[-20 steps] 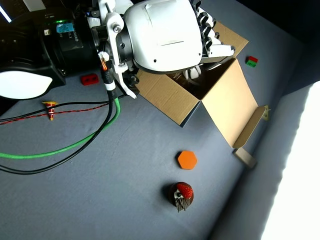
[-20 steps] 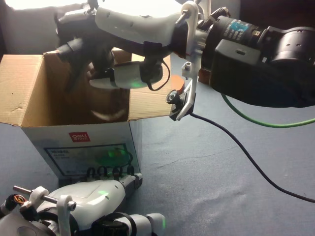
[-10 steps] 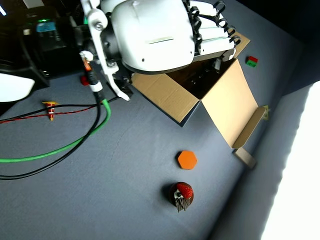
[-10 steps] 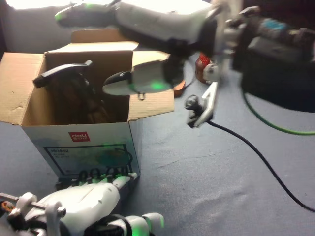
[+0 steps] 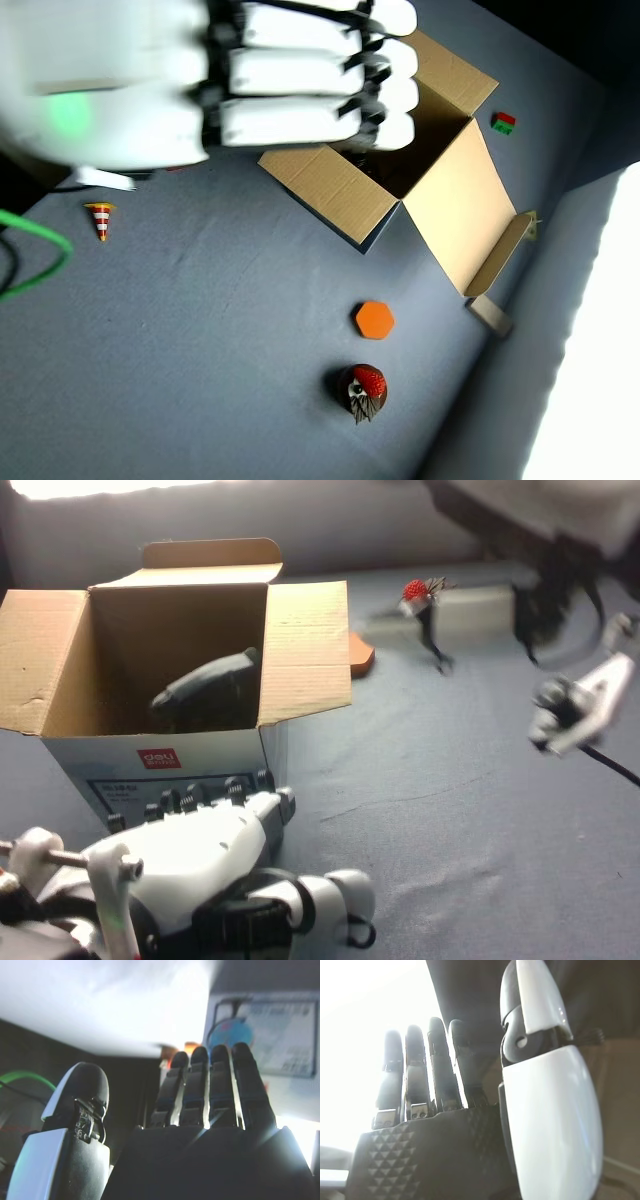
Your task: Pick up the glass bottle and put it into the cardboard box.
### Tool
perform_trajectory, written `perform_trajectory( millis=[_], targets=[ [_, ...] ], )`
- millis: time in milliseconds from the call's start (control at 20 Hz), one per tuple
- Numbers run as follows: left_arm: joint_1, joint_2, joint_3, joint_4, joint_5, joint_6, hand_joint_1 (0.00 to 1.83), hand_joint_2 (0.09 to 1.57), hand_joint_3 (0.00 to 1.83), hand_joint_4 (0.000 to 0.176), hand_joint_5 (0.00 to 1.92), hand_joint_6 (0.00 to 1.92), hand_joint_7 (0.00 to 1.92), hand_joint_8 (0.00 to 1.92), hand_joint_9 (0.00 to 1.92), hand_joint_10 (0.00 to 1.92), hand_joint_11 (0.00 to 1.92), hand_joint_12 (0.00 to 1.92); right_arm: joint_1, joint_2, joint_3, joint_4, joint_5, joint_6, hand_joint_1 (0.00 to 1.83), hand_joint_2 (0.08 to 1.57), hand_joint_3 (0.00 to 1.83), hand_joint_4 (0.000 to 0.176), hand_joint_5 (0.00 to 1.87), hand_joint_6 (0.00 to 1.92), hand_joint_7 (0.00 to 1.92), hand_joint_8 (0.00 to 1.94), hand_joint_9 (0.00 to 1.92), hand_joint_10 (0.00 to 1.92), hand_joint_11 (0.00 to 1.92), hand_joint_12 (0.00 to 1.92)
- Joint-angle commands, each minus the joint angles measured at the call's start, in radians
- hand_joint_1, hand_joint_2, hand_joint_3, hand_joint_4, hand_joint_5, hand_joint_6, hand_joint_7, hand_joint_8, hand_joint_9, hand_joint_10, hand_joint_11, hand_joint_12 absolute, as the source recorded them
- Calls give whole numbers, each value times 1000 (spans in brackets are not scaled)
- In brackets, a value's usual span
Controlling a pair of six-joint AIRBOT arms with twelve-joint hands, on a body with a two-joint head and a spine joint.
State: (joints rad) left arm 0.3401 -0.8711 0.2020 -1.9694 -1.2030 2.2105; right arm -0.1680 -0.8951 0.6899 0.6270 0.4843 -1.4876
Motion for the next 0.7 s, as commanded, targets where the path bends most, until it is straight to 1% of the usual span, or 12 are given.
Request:
perform_trajectory(
  millis=[0, 50, 100, 150, 250, 350, 400, 450, 500, 550, 600, 650],
  targets=[
    [-38, -8, -5, 30, -57, 19, 62, 1300, 0, 0, 6, 0, 38, 0, 0, 0, 0, 13, -2, 14, -37, 62, 108, -118, 1025, 1004, 0, 0, 273, 155, 352, 6, 117, 456, 0, 614],
    [-78, -11, -5, 0, -75, 49, 62, 1300, 0, 0, 6, 0, 38, 0, 0, 0, 0, 12, -15, 31, -78, 147, 176, -218, 1025, 1004, 0, 0, 273, 154, 352, 6, 118, 456, 0, 614],
    [-124, -14, -2, -27, -89, 91, 73, 1297, 0, 0, 215, 30, 207, 9, 98, 12, 44, 60, -15, 47, -119, 248, 243, -327, 753, 1058, 6, 0, 375, 204, 497, 61, 213, 547, 0, 1054],
    [-172, -15, 6, -43, -95, 129, 76, 1297, 0, 0, 299, 5, 271, 10, 141, 10, 8, 225, 5, 62, -161, 382, 274, -429, 657, 1091, 14, 0, 419, 262, 572, 86, 226, 708, 0, 1307],
    [-225, -15, 22, -66, -100, 176, 71, 1298, 0, 0, 317, 1, 286, 7, 151, 8, 1, 275, 32, 79, -206, 529, 299, -518, 637, 1100, 12, 0, 415, 308, 590, 88, 206, 795, 0, 1384],
    [-263, -13, 46, -70, -97, 192, 71, 1298, 0, 0, 317, 1, 286, 7, 151, 8, 1, 275, 32, 92, -249, 586, 320, -526, 637, 1100, 12, 0, 415, 308, 590, 88, 206, 795, 0, 1384],
    [-282, -12, 60, -70, -89, 209, 117, 1295, 0, 0, 532, 38, 522, 12, 397, 28, 0, 652, 24, 95, -264, 606, 329, -526, 525, 1169, 29, 0, 544, 518, 759, 266, 356, 1188, 105, 1751],
    [-297, -9, 69, -70, -82, 228, 117, 1295, 0, 0, 532, 38, 522, 12, 397, 28, 0, 652, 19, 96, -269, 620, 325, -526, 525, 1169, 29, 0, 544, 518, 759, 266, 356, 1188, 105, 1751],
    [-317, -4, 81, -72, -70, 254, 133, 1303, 1, 0, 682, 147, 763, 64, 657, 247, 178, 1053, 16, 97, -270, 644, 314, -525, 494, 1195, 24, 0, 627, 836, 785, 696, 481, 1389, 245, 1887],
    [-336, 0, 92, -85, -64, 283, 176, 1300, 2, 0, 709, 514, 827, 340, 642, 783, 321, 1341, 15, 98, -268, 650, 299, -522, 487, 1211, 20, 0, 655, 1115, 799, 1063, 579, 1528, 413, 1914],
    [-356, 6, 101, -91, -63, 307, 231, 1292, 1, 0, 722, 1009, 783, 1006, 582, 1350, 405, 1622, 15, 98, -267, 650, 289, -522, 499, 1226, 15, 0, 712, 1370, 851, 1397, 708, 1685, 639, 1921],
    [-380, 13, 111, -104, -63, 337, 276, 1301, 2, 0, 781, 1161, 851, 1168, 666, 1504, 474, 1797, 14, 98, -266, 650, 281, -518, 529, 1243, 17, 0, 790, 1396, 940, 1501, 865, 1791, 870, 1921]
  ],
)
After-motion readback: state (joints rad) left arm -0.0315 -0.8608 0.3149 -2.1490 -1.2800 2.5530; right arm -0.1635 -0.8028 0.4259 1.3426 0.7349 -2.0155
